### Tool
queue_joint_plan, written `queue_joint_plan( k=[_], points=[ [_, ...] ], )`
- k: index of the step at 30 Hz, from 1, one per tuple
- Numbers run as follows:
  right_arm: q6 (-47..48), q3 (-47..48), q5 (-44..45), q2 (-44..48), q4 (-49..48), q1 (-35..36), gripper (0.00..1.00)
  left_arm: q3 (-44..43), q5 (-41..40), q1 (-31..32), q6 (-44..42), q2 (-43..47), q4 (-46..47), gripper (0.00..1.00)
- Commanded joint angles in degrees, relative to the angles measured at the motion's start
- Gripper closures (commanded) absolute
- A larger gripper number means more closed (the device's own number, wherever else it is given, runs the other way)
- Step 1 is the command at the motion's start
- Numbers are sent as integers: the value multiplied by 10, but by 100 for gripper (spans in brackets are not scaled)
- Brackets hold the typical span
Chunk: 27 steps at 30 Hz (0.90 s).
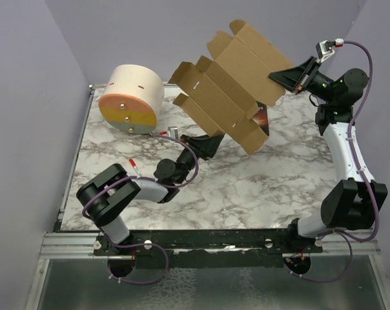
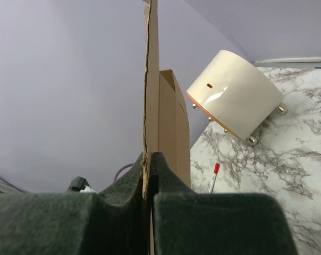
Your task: Fold the paper box
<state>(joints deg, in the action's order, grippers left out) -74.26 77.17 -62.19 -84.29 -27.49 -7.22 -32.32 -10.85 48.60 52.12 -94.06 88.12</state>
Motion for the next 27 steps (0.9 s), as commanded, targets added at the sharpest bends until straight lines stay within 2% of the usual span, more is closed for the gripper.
queue_joint_plan(
  k=[1,3,6,13,19,20,25,26,27],
  points=[
    [8,-2,2,13,-15,-4,99,-1,14,-7,40,15,142,51],
    [9,-2,3,14,-15,-4,99,-1,15,-7,43,15,142,53],
    [9,-4,3,13,-15,-4,99,-1,15,-8,50,14,142,67],
    [10,-4,4,13,-14,-5,99,1,19,-11,70,9,142,68],
    [11,-6,5,11,-15,-5,99,-2,26,-15,72,6,142,98],
    [11,-6,5,11,-16,-6,99,-2,27,-15,71,6,142,100],
    [17,-7,4,10,-15,-8,99,0,33,-17,67,3,142,99],
    [19,-7,4,10,-15,-8,99,2,37,-19,68,3,142,90],
    [22,-6,4,10,-16,-9,99,6,38,-20,68,3,142,73]
  ],
)
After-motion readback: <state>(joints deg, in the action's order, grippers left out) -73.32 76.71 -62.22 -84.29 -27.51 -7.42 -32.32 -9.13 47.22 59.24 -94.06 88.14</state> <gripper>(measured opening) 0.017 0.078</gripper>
